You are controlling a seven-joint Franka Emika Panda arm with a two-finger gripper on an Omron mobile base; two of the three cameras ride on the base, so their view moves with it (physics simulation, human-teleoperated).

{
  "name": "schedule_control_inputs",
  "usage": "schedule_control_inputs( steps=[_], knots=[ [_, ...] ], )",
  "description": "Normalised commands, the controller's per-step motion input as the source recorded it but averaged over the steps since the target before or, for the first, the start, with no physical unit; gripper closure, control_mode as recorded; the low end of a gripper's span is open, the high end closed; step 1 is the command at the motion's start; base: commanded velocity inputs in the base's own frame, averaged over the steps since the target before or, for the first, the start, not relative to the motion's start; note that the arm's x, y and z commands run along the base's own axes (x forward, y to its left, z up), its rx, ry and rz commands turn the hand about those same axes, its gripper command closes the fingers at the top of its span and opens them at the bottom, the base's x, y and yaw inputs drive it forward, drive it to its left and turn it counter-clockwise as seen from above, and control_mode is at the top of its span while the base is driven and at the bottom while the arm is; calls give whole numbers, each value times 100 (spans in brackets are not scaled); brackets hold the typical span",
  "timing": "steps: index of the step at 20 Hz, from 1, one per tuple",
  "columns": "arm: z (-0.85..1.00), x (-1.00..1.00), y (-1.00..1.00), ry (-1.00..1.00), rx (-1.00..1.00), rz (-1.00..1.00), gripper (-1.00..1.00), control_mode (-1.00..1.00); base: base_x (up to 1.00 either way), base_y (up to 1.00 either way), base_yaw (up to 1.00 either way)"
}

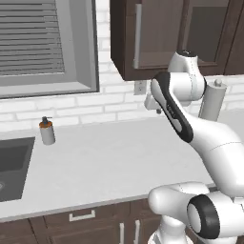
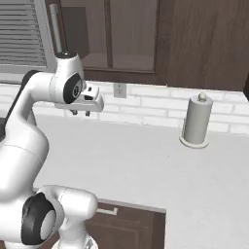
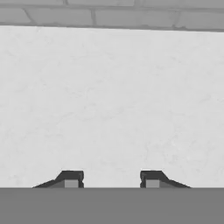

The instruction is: Take a straw from the drawer in front and place it inside the glass cup on the dining counter.

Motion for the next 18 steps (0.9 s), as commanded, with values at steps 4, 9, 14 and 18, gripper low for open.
schedule_control_inputs(
  steps=[4, 9, 14, 18],
  knots=[
    [0, 0, 0, 0, 0, 0, -100, 100, -39, 2, 0],
    [0, 0, 0, 0, 0, 0, -100, 100, -95, 29, 0],
    [0, 0, 0, 0, 0, 0, -100, 100, -18, 63, -37],
    [0, 0, 0, 0, 0, 0, -100, 100, 0, 58, -71]
  ],
)
